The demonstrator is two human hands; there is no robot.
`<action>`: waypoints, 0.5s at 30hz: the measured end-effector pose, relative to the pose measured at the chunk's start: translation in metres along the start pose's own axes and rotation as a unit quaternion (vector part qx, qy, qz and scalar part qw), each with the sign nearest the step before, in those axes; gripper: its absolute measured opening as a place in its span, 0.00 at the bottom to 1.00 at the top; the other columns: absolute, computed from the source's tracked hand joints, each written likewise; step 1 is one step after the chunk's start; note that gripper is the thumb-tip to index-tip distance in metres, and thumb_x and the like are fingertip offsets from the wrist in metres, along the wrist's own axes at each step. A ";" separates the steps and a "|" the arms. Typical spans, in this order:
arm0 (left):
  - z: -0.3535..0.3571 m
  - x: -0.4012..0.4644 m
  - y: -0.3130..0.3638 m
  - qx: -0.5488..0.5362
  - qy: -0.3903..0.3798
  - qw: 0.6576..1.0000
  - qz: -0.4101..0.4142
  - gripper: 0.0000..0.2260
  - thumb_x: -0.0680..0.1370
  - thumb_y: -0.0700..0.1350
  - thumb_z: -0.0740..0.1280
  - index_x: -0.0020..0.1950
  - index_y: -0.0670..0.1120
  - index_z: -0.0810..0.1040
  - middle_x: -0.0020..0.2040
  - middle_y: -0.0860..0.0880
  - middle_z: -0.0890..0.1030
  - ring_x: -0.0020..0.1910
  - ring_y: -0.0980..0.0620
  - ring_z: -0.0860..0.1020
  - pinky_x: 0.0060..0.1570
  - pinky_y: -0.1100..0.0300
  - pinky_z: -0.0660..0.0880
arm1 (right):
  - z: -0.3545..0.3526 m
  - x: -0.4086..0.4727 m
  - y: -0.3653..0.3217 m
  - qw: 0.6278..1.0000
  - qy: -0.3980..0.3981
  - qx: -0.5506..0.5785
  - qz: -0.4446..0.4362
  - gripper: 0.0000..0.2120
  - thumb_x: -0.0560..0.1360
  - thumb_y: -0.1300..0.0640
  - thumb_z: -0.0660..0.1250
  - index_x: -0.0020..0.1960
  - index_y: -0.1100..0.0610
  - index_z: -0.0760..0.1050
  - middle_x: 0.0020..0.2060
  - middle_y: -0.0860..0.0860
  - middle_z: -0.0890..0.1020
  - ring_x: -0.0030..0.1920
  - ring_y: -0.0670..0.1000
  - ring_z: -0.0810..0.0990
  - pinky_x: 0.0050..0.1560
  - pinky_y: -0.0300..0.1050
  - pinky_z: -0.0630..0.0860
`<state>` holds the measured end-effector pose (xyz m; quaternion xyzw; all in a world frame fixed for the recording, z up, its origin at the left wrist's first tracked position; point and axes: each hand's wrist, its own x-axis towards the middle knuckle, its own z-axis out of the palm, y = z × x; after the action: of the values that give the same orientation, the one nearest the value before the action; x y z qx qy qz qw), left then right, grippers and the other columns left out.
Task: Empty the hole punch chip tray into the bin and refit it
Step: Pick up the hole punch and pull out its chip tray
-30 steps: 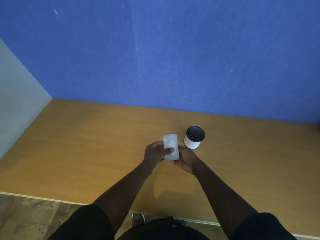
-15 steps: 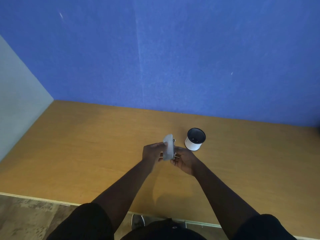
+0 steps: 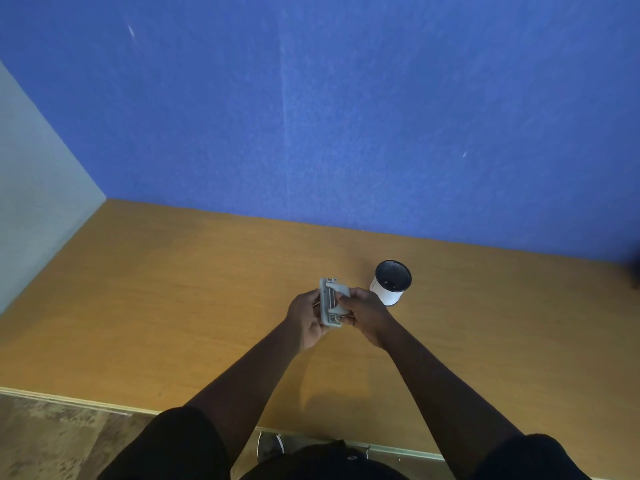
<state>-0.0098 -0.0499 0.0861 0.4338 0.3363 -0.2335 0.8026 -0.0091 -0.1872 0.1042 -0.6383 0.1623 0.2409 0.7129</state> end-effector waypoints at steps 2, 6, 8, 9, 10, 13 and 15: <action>-0.001 0.002 0.001 -0.001 -0.004 1.000 0.005 0.14 0.81 0.48 0.60 0.48 0.41 0.81 0.36 0.45 0.86 0.35 0.47 0.84 0.37 0.55 0.80 | 0.001 0.000 0.001 0.998 0.010 -0.052 -0.022 0.09 0.77 0.58 0.67 0.54 0.62 0.77 0.45 0.57 0.83 0.43 0.52 0.83 0.38 0.42 0.81; -0.002 0.003 0.004 0.018 0.008 0.999 0.025 0.12 0.81 0.48 0.61 0.47 0.43 0.81 0.34 0.46 0.86 0.32 0.48 0.84 0.32 0.56 0.80 | 0.002 -0.001 0.002 0.981 0.050 -0.182 -0.053 0.12 0.77 0.52 0.66 0.55 0.59 0.77 0.43 0.52 0.83 0.37 0.46 0.80 0.35 0.40 0.74; -0.002 0.005 0.006 0.029 0.011 0.999 0.037 0.12 0.80 0.47 0.62 0.47 0.43 0.82 0.35 0.45 0.86 0.31 0.47 0.84 0.30 0.56 0.80 | 0.002 -0.002 0.002 0.973 0.059 -0.215 -0.061 0.12 0.77 0.50 0.65 0.55 0.58 0.77 0.41 0.50 0.82 0.34 0.43 0.78 0.32 0.36 0.71; -0.002 0.006 0.007 0.032 0.015 0.999 0.040 0.11 0.80 0.46 0.62 0.47 0.43 0.82 0.36 0.44 0.86 0.31 0.47 0.84 0.30 0.56 0.80 | 0.002 -0.003 0.003 0.970 0.061 -0.224 -0.068 0.12 0.77 0.50 0.65 0.56 0.57 0.77 0.42 0.50 0.82 0.34 0.43 0.78 0.32 0.36 0.70; -0.002 0.007 0.007 0.036 0.019 0.998 0.042 0.11 0.80 0.46 0.62 0.47 0.42 0.82 0.38 0.43 0.85 0.31 0.46 0.84 0.30 0.55 0.80 | 0.002 -0.003 0.003 0.969 0.063 -0.229 -0.074 0.13 0.78 0.51 0.64 0.56 0.58 0.77 0.43 0.51 0.83 0.35 0.43 0.78 0.32 0.36 0.70; 0.000 0.012 0.008 0.039 0.025 0.998 0.047 0.10 0.79 0.43 0.62 0.46 0.41 0.82 0.39 0.42 0.84 0.32 0.45 0.83 0.32 0.55 0.79 | 0.004 -0.003 0.004 0.969 0.066 -0.223 -0.087 0.13 0.78 0.52 0.64 0.57 0.59 0.76 0.47 0.56 0.84 0.40 0.48 0.80 0.36 0.39 0.73; 0.000 0.016 0.007 0.039 0.032 0.997 0.050 0.10 0.78 0.41 0.62 0.43 0.41 0.82 0.37 0.42 0.83 0.30 0.46 0.81 0.31 0.56 0.79 | 0.005 -0.003 0.005 0.969 0.070 -0.217 -0.091 0.13 0.78 0.53 0.64 0.58 0.60 0.76 0.48 0.58 0.84 0.41 0.50 0.81 0.36 0.40 0.74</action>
<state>0.0057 -0.0475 0.0785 0.4880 0.3301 -0.1921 0.7849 -0.0151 -0.1828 0.1021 -0.8053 0.0968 0.1587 0.5630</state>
